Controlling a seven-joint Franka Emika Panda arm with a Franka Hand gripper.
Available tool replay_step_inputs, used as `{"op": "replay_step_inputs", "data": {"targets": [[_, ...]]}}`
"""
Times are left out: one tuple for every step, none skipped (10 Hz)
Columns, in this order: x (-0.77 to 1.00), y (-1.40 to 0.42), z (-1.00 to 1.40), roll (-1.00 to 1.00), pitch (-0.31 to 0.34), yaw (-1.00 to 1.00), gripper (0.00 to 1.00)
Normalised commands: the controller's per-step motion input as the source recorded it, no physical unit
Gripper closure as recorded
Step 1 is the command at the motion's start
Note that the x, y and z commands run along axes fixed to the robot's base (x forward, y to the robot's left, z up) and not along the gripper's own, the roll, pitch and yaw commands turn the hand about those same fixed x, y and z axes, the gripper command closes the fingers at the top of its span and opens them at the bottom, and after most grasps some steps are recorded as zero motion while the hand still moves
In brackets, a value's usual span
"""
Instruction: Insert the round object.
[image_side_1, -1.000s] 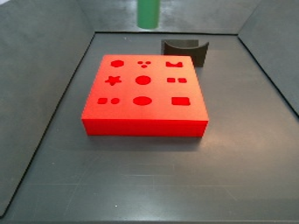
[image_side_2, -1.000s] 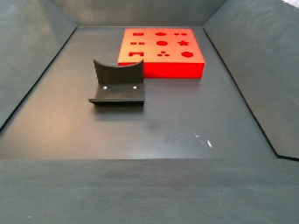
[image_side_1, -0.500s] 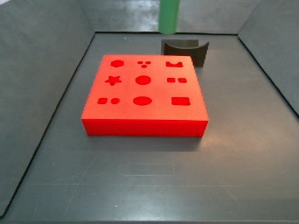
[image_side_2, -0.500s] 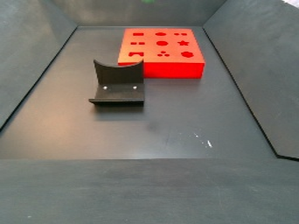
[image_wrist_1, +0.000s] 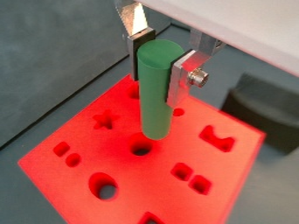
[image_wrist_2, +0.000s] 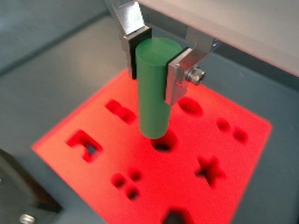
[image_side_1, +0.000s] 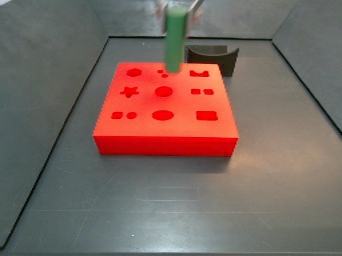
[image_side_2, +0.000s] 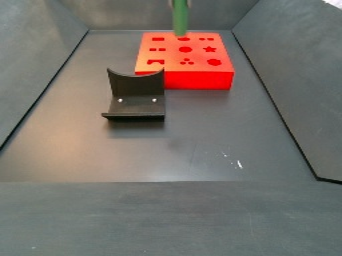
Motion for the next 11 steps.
{"op": "replay_step_inputs", "data": {"targets": [[-0.63,0.00,-0.78,-0.10,-0.060,-0.35,1.00],[-0.28,-0.05,-0.45,-0.10,-0.030,-0.18,1.00],[0.00,0.00,-0.03,0.00,0.000,0.00,1.00],[0.26,0.00,0.00,-0.12,0.000,0.00,1.00],[0.61,0.00,0.00,-0.04,0.073,0.00,1.00],[0.68,0.00,0.00,-0.03,0.097,0.02,1.00],[0.42,0.00,-0.04,0.00,0.050,0.00,1.00],[-0.05,0.00,-0.09,0.00,-0.010,0.00,1.00],[-0.21,0.00,-0.08,0.00,-0.099,0.00,1.00],[-0.03,-0.04,-0.11,0.00,-0.049,0.00,1.00],[-0.27,0.00,-0.24,0.00,-0.104,0.00,1.00]]}}
